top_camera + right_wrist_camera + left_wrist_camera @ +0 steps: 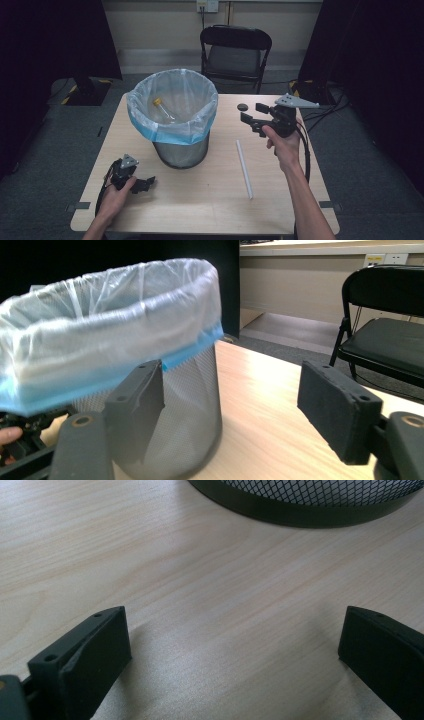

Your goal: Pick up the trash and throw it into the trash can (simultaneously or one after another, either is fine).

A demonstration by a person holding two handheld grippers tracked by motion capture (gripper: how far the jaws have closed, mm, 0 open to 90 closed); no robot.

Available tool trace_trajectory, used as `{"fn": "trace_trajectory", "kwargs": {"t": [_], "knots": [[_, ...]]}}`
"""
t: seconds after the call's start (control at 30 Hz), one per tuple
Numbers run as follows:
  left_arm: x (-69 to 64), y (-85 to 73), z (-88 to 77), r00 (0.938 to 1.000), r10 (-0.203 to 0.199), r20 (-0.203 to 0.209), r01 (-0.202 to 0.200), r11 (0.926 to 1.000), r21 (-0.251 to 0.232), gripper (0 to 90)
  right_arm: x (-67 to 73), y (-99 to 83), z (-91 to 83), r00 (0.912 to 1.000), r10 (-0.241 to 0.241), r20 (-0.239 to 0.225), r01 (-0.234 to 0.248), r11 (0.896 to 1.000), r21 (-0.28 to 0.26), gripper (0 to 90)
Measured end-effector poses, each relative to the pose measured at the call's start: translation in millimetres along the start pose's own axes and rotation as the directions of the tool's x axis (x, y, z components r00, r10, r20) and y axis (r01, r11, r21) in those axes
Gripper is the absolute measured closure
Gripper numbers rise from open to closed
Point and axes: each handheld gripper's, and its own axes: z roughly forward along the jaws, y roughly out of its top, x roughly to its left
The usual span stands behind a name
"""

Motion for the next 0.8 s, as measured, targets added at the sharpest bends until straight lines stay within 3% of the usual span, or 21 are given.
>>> {"fn": "trace_trajectory", "kwargs": {"t": [0.07, 0.13, 0.5, 0.8], "knots": [[0.0, 0.0, 0.0, 1.0000, 0.001, 0.000, -0.001, 1.0000, 0.000, 0.0, -2.3, -4.1, -2.9, 1.0000, 0.008, 0.004, -0.008, 1.000, 0.001, 26.3], [0.0, 0.0, 0.0, 1.0000, 0.001, 0.000, -0.001, 1.0000, 0.000, 0.0, -9.4, -14.7, -9.9, 0.9987, 0.050, 0.012, -0.050, 0.998, 0.031, 26.1], [0.0, 0.0, 0.0, 1.0000, 0.000, 0.000, 0.000, 1.0000, 0.000, 0.0, -13.7, -61.2, -20.9, 0.9971, 0.070, 0.030, -0.074, 0.990, 0.121, 23.2], [0.0, 0.0, 0.0, 1.0000, 0.000, 0.000, 0.000, 1.0000, 0.000, 0.0, -12.6, -101.9, -24.5, 0.9937, 0.108, 0.031, -0.112, 0.971, 0.209, 24.5]]}}
